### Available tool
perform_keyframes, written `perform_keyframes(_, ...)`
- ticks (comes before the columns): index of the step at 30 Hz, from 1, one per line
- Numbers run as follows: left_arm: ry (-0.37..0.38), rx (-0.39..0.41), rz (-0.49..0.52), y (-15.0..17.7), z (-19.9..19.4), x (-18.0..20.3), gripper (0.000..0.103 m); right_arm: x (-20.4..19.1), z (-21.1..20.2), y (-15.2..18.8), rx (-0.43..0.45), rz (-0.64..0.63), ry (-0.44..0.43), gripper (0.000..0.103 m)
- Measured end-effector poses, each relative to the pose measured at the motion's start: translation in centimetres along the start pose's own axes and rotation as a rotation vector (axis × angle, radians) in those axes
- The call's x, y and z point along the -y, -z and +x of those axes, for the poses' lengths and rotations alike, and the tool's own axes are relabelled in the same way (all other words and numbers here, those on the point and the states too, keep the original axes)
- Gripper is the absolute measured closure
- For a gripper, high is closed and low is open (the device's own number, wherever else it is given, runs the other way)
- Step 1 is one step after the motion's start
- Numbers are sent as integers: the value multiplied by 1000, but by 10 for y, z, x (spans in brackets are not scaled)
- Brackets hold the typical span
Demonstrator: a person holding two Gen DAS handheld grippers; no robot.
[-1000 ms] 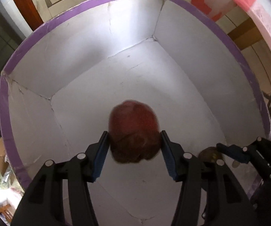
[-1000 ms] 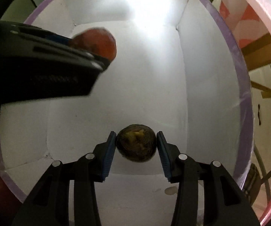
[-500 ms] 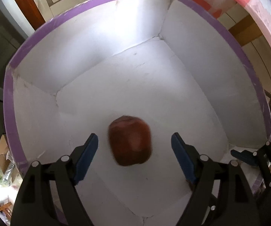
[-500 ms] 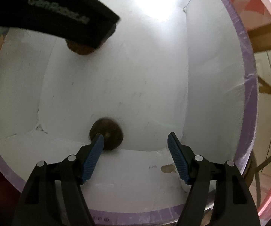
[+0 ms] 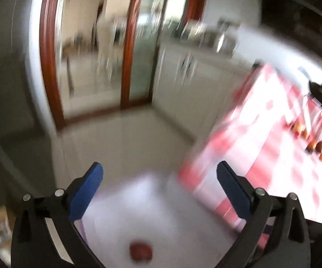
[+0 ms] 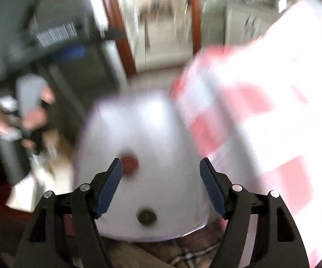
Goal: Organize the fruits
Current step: 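Move both grippers back over the fruits on the tablecloth, then grasp the orange with the right gripper while the left gripper grasps the yellow pepino melon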
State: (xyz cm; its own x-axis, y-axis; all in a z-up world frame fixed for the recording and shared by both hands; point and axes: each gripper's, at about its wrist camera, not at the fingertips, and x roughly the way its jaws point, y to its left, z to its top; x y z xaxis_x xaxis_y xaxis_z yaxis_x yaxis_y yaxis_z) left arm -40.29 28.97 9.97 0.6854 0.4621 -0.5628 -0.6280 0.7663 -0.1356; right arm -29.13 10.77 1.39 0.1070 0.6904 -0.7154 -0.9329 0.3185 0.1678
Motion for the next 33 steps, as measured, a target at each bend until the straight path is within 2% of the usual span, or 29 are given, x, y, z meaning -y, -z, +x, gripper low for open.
perform_keyframes(2, 70, 68, 87, -25, -18, 42, 1, 18, -58, -5, 202, 30, 55, 16)
perform_keyframes(4, 134, 60, 154, -37, -3, 84, 1, 45, -113, 2, 389, 106, 136, 15)
perform_keyframes(7, 287, -41, 231, -35, 25, 161, 1, 93, -158, 21, 482, 239, 242, 15)
perform_keyframes(8, 344, -82, 245, -29, 43, 191, 1, 114, -170, 31, 484, 301, 284, 15)
perform_keyframes(10, 402, -121, 265, -16, 67, 234, 1, 155, -195, 53, 490, 446, 374, 15)
perform_keyframes(12, 473, -161, 290, -8, 96, 290, 1, 190, -201, 72, 487, 561, 438, 15)
perform_keyframes(14, 527, -188, 272, 0, 121, 332, 1, 244, -217, 89, 468, 699, 532, 15)
perform_keyframes(15, 555, -196, 265, 2, 130, 354, 1, 270, -235, 111, 452, 737, 562, 15)
perform_keyframes(17, 579, -213, 271, 11, 145, 392, 1, 306, -239, 131, 389, 816, 640, 15)
perform_keyframes(21, 638, -223, 305, 21, 159, 441, 2, 380, -236, 140, 325, 872, 754, 15)
perform_keyframes(25, 678, -259, 293, 33, 170, 443, 2, 443, -212, 127, 257, 886, 749, 20)
perform_keyframes(26, 684, -314, 269, 34, 178, 440, 2, 456, -205, 123, 238, 880, 746, 22)
perform_keyframes(27, 717, -327, 231, 32, 180, 433, 2, 464, -202, 118, 226, 876, 748, 23)
perform_keyframes(29, 730, -323, 181, 30, 184, 426, 2, 484, -194, 110, 205, 871, 746, 28)
perform_keyframes(33, 761, -358, 180, 31, 189, 426, 2, 517, -185, 98, 181, 890, 738, 33)
